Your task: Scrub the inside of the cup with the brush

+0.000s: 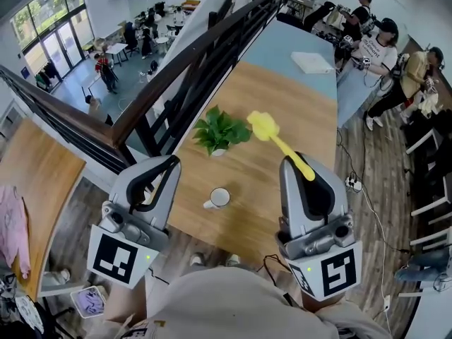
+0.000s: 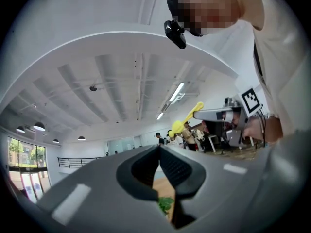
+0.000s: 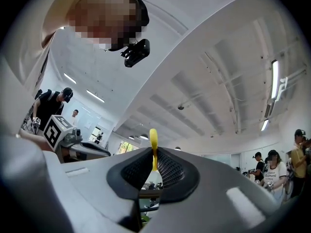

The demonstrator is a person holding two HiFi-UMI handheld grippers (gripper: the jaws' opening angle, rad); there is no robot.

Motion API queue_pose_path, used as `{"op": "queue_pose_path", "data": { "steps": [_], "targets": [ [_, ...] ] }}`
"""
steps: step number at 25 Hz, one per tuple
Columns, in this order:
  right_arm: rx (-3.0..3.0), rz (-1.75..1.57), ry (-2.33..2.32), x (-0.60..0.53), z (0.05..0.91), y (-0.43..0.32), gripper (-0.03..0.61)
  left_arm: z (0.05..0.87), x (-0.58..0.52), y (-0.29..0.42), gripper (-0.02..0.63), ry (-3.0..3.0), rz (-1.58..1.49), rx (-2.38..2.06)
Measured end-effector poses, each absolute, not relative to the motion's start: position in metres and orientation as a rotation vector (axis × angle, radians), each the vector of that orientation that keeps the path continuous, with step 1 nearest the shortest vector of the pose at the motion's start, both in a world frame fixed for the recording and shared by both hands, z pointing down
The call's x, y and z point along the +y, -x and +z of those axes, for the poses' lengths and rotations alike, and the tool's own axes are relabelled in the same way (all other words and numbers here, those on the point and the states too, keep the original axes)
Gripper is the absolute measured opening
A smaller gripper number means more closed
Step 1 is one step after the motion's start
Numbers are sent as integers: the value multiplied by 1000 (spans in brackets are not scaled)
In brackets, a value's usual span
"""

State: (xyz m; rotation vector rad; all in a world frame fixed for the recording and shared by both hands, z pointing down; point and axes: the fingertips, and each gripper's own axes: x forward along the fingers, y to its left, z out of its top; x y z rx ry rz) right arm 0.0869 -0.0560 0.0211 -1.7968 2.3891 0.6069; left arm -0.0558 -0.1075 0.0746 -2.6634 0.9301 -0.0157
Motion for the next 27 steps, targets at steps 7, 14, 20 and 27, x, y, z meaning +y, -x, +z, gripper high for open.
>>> {"op": "queue_pose_path", "data": {
  "steps": [7,14,20,27],
  "targets": [
    [2406,638,1827,-54,30,-83,29,78,-103,59,2,2677,-36,961],
    [2399,622,1804,-48,28,-79,31,76,-94,60,2,2683,-47,940],
    [2411,636,1800,-52,30,-72,30,72,-91,66,2,2679,-17,955],
    [2434,629,1813,-57,43,-62,30,80,-83,67,2,2693,-22,933]
  ]
}}
